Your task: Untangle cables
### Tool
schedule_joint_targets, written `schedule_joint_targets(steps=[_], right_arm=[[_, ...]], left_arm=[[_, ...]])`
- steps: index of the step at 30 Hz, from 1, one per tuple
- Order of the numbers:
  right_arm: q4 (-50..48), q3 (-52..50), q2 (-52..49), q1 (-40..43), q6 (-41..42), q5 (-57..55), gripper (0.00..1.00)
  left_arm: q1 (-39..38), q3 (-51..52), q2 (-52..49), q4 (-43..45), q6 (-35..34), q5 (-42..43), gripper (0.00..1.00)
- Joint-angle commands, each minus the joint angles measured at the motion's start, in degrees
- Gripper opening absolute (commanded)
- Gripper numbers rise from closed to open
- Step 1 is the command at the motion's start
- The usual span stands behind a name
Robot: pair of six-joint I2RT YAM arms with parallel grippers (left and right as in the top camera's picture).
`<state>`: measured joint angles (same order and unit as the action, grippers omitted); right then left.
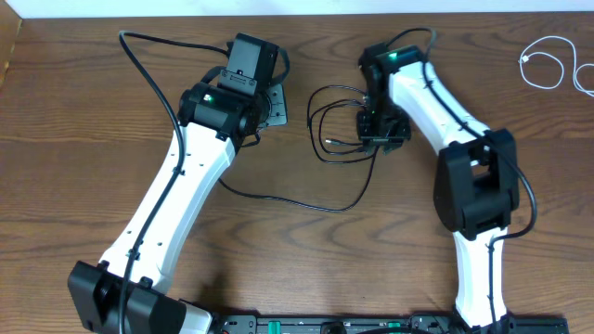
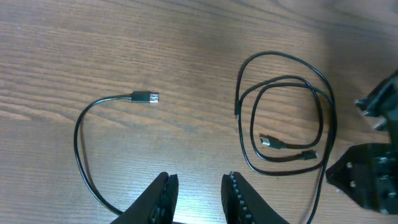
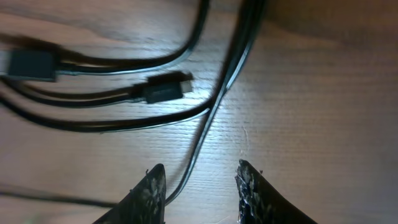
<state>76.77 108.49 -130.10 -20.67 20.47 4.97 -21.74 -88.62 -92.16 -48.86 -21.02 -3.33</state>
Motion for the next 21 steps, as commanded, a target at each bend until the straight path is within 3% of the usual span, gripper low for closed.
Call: schedule_joint_targets(steps=[1,21], right_arm=[[0.1,-1.0,-0.7,-2.5,4.4,-6.0,0.34],[-3.9,-11.6,-0.8,-5.1,10.0,-12.0,0.29]], left_arm=[[0.2,0.3,0.0,0.1,-0.2,-0.4,0.29],[0.2,0.3,0.0,-0.4,-0.2,-0.4,0.29]])
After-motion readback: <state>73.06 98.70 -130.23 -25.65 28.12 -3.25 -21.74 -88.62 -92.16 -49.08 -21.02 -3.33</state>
